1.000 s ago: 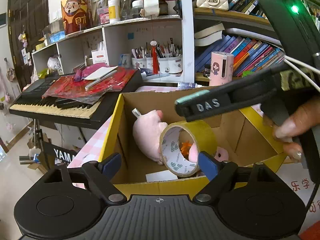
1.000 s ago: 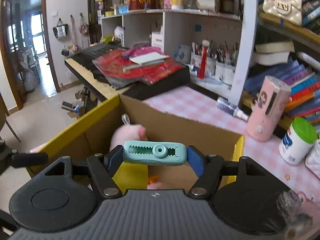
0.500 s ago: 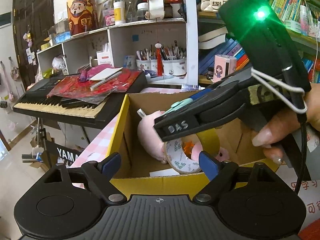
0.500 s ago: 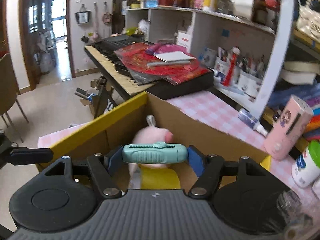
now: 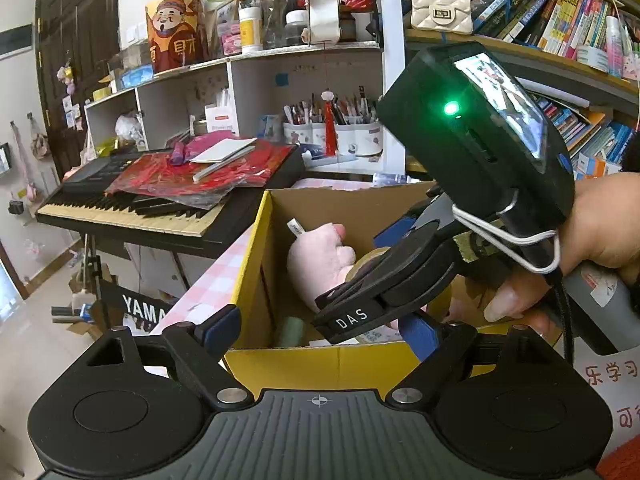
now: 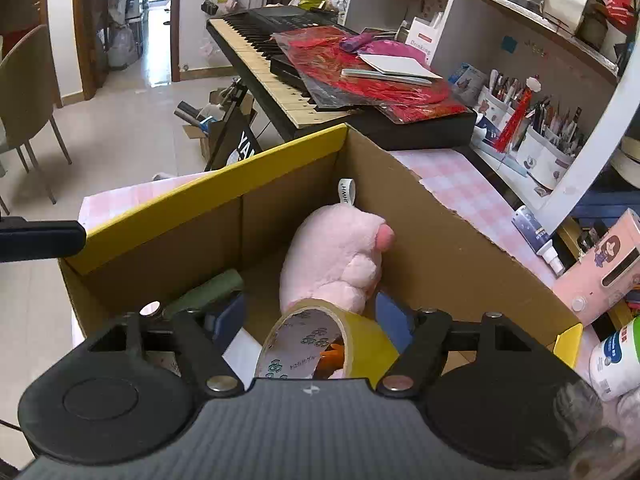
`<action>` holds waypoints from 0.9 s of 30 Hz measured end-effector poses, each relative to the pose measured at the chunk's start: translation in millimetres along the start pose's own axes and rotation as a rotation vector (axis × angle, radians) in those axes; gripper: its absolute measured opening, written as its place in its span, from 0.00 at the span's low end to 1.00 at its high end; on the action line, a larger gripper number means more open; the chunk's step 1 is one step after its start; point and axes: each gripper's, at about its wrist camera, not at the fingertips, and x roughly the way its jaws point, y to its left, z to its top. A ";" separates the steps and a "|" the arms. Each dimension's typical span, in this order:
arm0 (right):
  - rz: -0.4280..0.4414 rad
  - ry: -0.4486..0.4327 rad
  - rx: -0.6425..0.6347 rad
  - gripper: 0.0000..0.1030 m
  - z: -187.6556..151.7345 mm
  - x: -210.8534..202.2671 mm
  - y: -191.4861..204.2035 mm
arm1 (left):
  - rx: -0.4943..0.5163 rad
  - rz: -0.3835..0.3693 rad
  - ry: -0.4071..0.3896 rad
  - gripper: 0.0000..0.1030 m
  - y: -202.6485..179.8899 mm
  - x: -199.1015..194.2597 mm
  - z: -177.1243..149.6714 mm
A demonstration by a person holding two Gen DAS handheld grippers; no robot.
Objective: Organize objects
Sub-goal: 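Lower into the box and open the left tool while the right tool releases the clip, then withdraw both open tools up from the box back over the table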
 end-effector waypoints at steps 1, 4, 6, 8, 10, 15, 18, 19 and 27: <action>0.005 -0.007 0.002 0.73 -0.9 -1.7 0.1 | 0.000 0.000 0.000 0.85 0.1 -0.2 -0.1; -0.003 -0.062 0.032 0.77 -4.4 -11.8 -2.1 | -0.002 -0.006 -0.006 0.85 0.6 -2.1 -1.0; -0.015 -0.103 0.068 0.78 -6.9 -22.0 -5.3 | -0.006 -0.013 -0.008 0.85 0.4 -3.6 -1.6; -0.033 -0.149 0.113 0.78 -9.5 -36.8 -8.7 | -0.006 -0.023 -0.011 0.85 -0.2 -5.5 -1.7; -0.064 -0.196 0.160 0.78 -13.7 -53.4 -11.5 | 0.000 -0.030 -0.017 0.86 -1.0 -8.3 -2.5; -0.170 -0.307 0.282 0.78 -29.6 -102.0 -12.2 | 0.006 -0.028 -0.070 0.92 -1.5 -22.1 -4.0; -0.263 -0.358 0.348 0.78 -43.5 -130.6 -7.3 | -0.002 -0.042 -0.095 0.92 0.2 -30.1 -4.4; -0.293 -0.370 0.366 0.78 -48.4 -139.0 -5.6 | -0.004 -0.046 -0.099 0.93 0.5 -32.8 -4.9; -0.555 -0.376 0.520 0.82 -101.7 -189.9 23.5 | 0.007 -0.082 -0.075 0.96 1.0 -51.5 -16.2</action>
